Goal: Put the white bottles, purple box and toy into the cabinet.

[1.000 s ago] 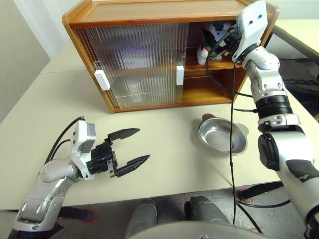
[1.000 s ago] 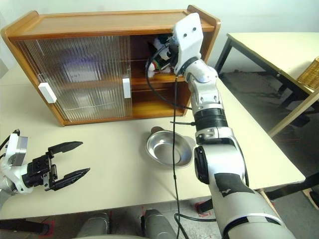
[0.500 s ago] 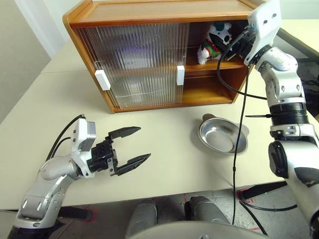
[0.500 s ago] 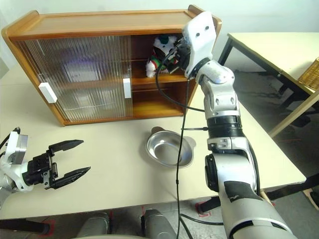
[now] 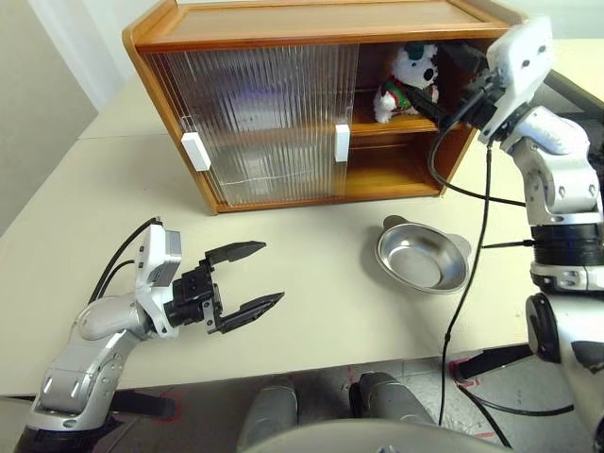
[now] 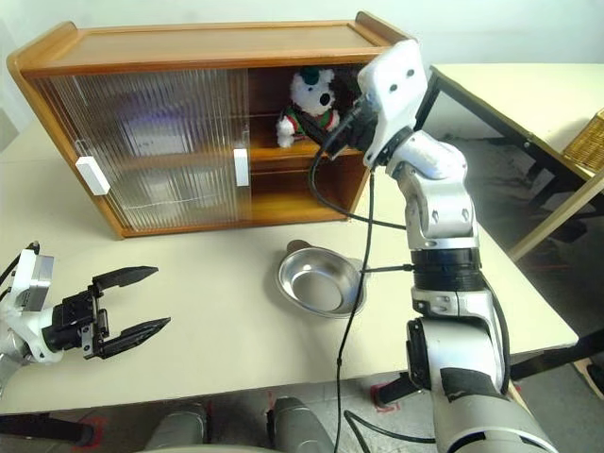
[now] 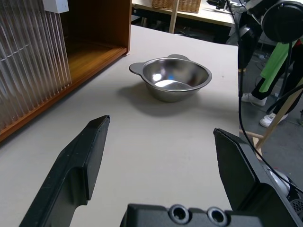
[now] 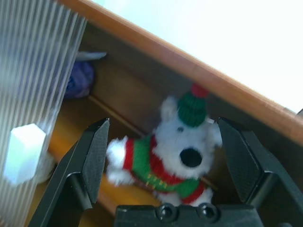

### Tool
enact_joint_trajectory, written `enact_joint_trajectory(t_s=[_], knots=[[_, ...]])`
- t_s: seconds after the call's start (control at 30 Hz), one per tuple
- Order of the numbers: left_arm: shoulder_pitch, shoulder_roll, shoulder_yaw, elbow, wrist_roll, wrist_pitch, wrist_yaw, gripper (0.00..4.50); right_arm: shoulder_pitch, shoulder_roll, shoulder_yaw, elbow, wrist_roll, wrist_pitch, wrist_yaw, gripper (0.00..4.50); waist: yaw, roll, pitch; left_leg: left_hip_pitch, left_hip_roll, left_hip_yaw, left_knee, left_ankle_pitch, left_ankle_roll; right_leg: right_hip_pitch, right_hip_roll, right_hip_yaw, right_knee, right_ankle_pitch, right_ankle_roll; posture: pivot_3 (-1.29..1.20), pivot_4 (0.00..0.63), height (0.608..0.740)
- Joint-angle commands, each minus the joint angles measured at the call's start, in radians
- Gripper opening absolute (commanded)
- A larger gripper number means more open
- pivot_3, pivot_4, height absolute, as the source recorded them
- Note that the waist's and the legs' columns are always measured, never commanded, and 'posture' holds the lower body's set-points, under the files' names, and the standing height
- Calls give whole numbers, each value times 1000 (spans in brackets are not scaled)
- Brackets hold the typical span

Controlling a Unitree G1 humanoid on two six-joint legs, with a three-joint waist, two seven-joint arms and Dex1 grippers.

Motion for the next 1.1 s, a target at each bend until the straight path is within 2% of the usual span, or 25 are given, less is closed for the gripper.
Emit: enact_joint_trajectory(t_s=[0.03,0.17,0.3,0.5,0.6,0.8,1.1], knots=[[-3,1,-2,17,4,-10,-9,4500,16,-13,-14,-34,23,22,16,4491,0,0,0,0,0,0,0,1,0,0,0,0,0,0,0,1,27,740],[-6,2,0,24,6,-14,-16,4500,62,-39,-20,-66,60,48,64,4491,0,-1,-1,0,-1,0,1,1,0,1,0,0,0,-1,0,4,24,740],[-3,4,5,29,5,-19,-21,4500,143,-137,-77,-94,211,178,225,4491,7,-1,-1,0,-3,0,2,2,-1,3,1,0,0,-4,-1,4,25,740],[2,3,2,30,4,-22,-25,4500,258,-301,-145,-44,340,406,376,4491,9,-3,0,1,-4,8,3,4,-5,5,1,1,0,-9,6,-3,38,740],[3,4,2,29,2,-21,-26,4500,301,-348,-169,7,347,459,390,4491,9,-3,1,2,-4,9,3,4,-6,6,1,1,0,-10,8,-4,44,740],[11,2,-5,24,2,-19,-28,4500,409,-375,-203,92,354,561,379,4491,5,-6,5,8,-3,9,2,4,-6,10,2,1,0,-10,9,-3,56,740],[14,1,-7,18,0,-13,-26,4500,455,-333,-226,104,390,723,302,4491,-1,-3,20,7,-3,9,1,4,-6,10,2,2,0,-11,10,2,65,740]])
